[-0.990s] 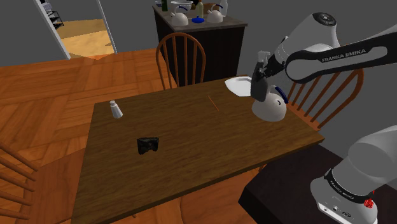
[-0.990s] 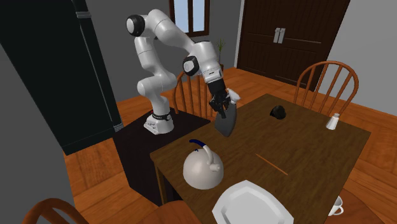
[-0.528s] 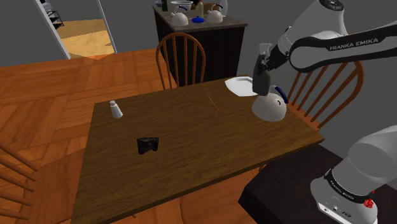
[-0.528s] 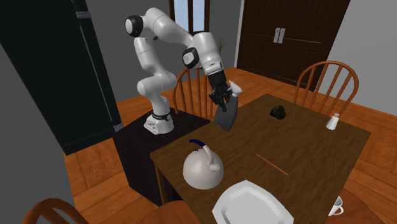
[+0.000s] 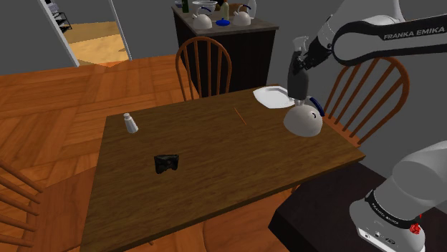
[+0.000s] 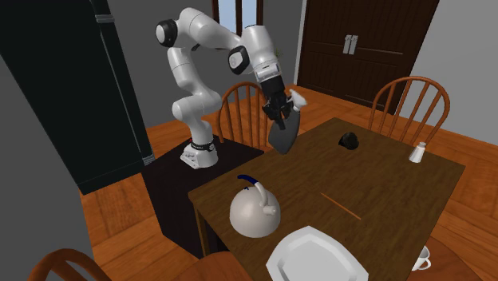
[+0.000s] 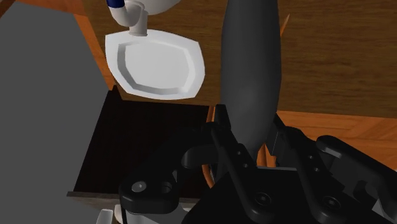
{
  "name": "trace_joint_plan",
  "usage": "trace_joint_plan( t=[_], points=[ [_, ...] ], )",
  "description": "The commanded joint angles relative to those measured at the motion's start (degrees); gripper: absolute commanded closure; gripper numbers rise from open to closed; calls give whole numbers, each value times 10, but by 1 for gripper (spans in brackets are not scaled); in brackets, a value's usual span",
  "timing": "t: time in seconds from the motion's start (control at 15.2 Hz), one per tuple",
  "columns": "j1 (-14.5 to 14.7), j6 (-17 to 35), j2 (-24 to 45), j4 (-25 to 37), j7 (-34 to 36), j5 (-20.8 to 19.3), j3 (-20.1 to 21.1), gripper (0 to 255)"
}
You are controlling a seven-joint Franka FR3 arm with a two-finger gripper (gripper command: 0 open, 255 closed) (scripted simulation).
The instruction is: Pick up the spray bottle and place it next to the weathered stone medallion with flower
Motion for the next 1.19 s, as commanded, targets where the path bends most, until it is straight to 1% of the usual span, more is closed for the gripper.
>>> trace_joint_plan(
  t=[0.0, 0.86, 1.12],
  points=[
    [0, -15, -1, 14, 0, 0, 0, 255],
    [-1, -113, -6, 108, -6, -1, -8, 255],
    [7, -124, -10, 114, 54, -1, 45, 255]
  ],
)
